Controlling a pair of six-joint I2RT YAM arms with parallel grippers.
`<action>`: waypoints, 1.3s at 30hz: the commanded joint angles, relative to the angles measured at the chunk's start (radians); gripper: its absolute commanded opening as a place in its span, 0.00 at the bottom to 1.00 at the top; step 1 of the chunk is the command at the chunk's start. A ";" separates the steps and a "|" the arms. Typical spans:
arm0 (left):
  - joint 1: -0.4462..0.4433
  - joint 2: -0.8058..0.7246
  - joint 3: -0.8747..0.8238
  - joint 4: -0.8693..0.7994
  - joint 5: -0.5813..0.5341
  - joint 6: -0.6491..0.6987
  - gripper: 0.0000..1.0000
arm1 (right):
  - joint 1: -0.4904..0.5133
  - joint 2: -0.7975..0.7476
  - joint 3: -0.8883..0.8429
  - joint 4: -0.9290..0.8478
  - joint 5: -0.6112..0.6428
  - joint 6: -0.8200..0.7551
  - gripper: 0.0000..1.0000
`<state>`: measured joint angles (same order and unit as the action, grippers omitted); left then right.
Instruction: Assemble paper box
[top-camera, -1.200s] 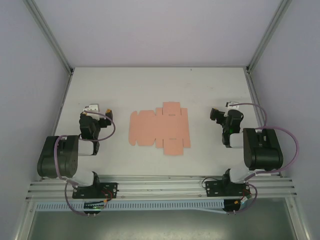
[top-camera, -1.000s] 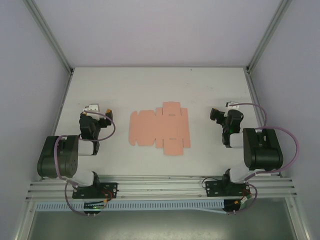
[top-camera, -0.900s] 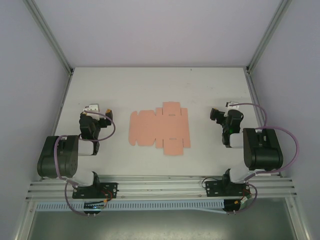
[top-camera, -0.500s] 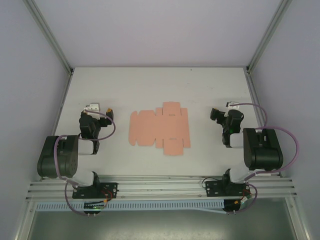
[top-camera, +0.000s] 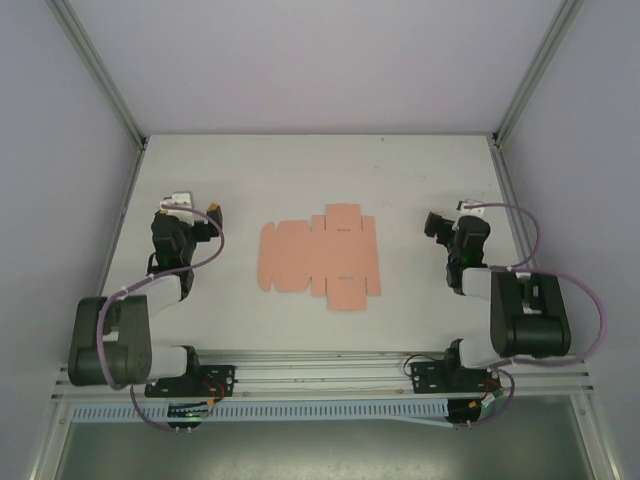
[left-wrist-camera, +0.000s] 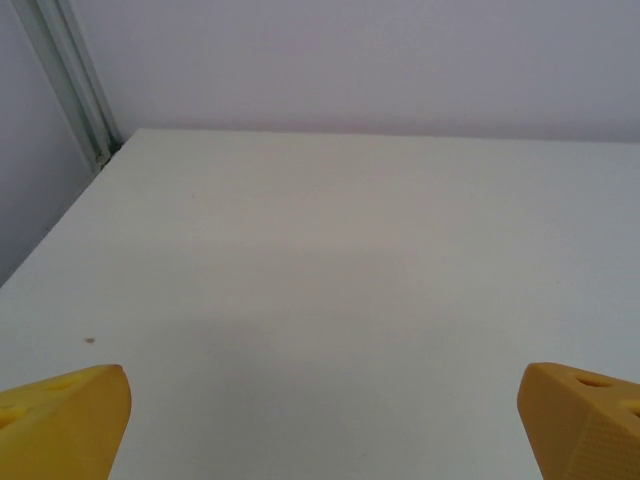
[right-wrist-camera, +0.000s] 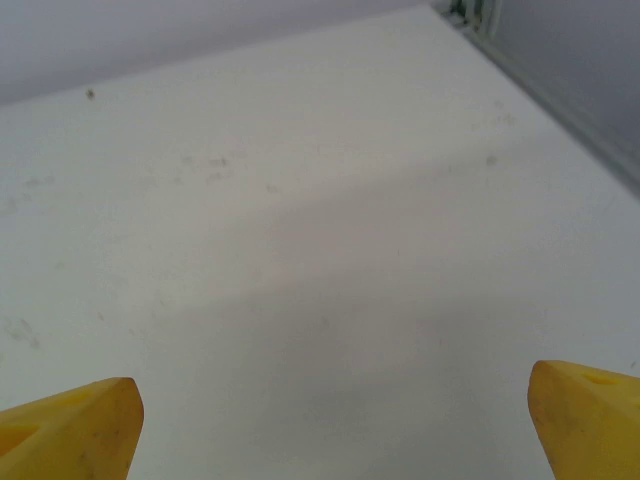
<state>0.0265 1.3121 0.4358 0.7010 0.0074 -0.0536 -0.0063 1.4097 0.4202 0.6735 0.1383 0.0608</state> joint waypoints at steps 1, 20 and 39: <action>0.006 -0.096 0.088 -0.247 0.094 -0.131 0.99 | 0.041 -0.128 0.118 -0.244 0.077 0.034 0.99; -0.199 0.251 0.407 -0.843 0.594 -0.402 0.99 | 0.468 0.139 0.529 -0.913 -0.199 0.480 0.54; -0.264 0.480 0.530 -1.016 0.617 -0.339 0.98 | 0.419 0.450 0.472 -0.864 -0.267 0.529 0.24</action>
<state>-0.2085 1.7428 0.9409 -0.2554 0.5694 -0.4255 0.4183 1.7863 0.9550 -0.1524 -0.1329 0.5655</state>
